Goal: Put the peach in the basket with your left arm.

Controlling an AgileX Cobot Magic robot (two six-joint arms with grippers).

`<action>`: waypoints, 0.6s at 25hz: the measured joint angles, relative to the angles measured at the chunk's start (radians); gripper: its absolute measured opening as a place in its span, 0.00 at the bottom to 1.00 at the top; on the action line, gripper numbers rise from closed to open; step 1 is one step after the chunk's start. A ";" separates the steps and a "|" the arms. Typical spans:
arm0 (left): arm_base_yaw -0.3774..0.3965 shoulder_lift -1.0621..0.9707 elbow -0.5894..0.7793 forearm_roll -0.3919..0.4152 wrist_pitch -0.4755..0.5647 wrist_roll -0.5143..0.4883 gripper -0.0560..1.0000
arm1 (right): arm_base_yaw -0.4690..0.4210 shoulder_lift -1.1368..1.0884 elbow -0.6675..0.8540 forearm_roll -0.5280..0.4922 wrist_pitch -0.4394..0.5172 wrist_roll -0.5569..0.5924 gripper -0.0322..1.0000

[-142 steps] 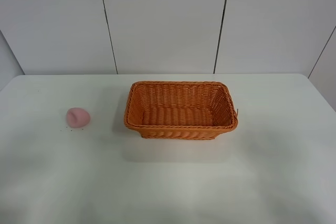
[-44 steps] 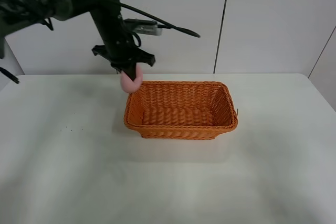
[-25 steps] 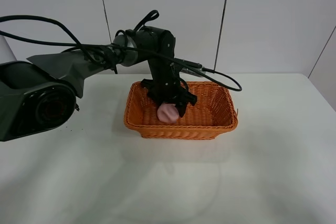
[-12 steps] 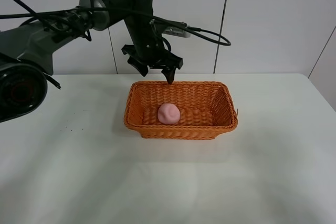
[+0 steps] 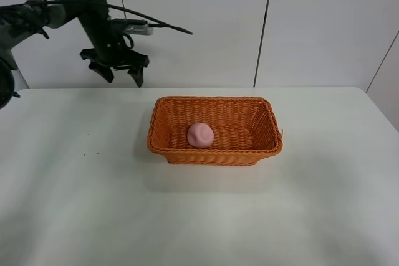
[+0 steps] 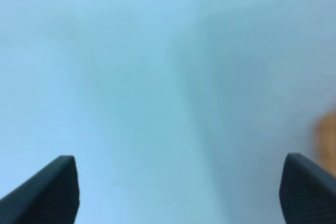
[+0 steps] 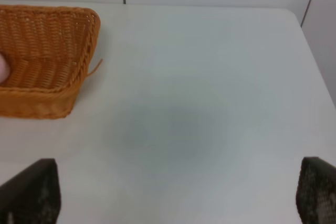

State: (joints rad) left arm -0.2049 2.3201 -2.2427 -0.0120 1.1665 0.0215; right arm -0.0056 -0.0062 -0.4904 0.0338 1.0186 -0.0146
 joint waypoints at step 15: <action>0.240 -0.008 0.080 0.012 0.000 0.031 0.80 | 0.000 0.000 0.000 0.000 0.000 0.000 0.70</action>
State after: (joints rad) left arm 0.0354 2.3124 -2.1626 0.0000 1.1665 0.0527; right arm -0.0056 -0.0062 -0.4904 0.0338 1.0186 -0.0146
